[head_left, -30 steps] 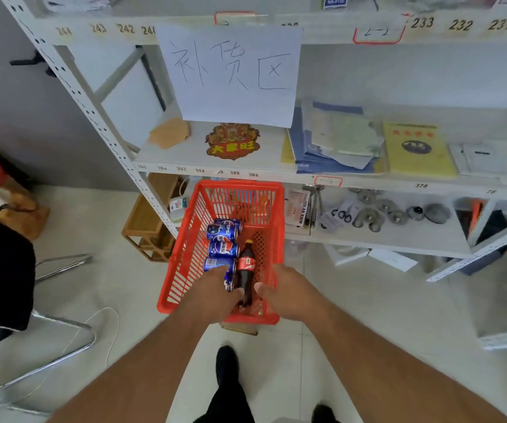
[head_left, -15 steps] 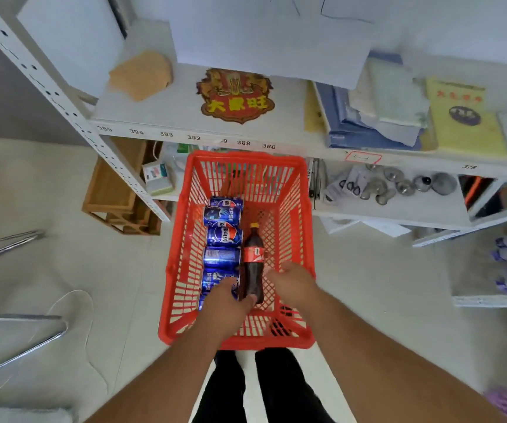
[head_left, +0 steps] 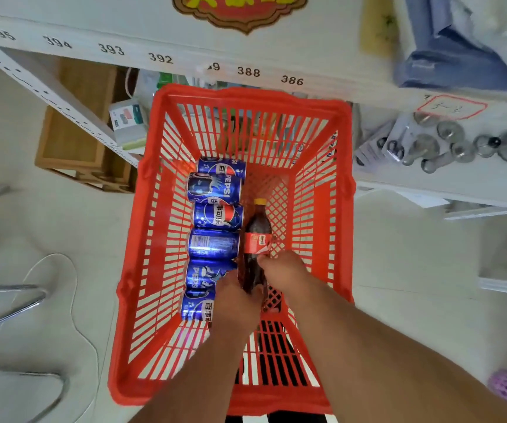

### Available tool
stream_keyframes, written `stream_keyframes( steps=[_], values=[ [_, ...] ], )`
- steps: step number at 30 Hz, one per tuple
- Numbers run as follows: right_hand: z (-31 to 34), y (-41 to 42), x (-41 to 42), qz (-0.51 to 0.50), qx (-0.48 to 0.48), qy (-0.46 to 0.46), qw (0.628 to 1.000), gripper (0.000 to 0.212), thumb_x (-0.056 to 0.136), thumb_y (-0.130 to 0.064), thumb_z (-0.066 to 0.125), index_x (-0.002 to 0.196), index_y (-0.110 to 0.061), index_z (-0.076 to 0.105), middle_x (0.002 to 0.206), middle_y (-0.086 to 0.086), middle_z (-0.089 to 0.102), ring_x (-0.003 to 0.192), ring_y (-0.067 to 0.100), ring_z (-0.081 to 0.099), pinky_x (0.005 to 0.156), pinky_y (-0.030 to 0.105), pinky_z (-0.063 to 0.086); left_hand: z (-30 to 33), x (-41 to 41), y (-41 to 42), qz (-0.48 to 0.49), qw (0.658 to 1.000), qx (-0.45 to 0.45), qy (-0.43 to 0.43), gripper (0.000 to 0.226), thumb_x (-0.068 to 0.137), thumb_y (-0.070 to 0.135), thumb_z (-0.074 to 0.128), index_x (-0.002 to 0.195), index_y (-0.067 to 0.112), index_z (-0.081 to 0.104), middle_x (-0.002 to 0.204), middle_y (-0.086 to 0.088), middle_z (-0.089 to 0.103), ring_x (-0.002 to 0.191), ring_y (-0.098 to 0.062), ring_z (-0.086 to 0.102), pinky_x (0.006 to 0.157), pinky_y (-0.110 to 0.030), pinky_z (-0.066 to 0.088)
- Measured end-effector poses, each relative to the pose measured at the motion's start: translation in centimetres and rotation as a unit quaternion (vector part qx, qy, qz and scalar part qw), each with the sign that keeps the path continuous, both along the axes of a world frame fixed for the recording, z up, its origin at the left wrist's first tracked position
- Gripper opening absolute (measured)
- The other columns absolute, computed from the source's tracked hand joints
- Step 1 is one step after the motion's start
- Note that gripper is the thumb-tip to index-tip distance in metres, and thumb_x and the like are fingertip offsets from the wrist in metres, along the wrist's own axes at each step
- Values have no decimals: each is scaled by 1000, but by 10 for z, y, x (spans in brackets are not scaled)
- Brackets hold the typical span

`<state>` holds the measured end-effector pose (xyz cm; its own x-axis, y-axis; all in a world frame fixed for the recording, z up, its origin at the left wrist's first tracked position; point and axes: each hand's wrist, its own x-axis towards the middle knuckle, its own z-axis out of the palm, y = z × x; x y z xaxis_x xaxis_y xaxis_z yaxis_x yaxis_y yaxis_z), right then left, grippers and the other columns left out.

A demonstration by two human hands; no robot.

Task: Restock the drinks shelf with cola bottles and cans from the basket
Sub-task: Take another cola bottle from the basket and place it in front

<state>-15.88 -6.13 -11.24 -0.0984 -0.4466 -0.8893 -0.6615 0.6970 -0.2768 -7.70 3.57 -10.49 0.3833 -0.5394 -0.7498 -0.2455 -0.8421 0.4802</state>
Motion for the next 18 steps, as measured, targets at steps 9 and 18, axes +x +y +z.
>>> stream_keyframes(
  steps=[9,18],
  values=[
    [-40,6,10,-44,39,-20,998,48,88,-41,76,128,-15,72,124,10,73,111,31,68,103,45,54,-25,-24,-11,-27,999,19,-42,41,90,32,62,131,27,58,111,0,73,99,-24,73,84,-43,61],
    [-52,6,2,-62,57,-42,996,57,84,-48,80,132,-17,70,121,6,73,100,25,66,83,36,51,-52,-19,-17,1,999,43,11,43,97,27,66,138,18,57,118,-5,74,95,-25,71,69,-26,51]
  ],
)
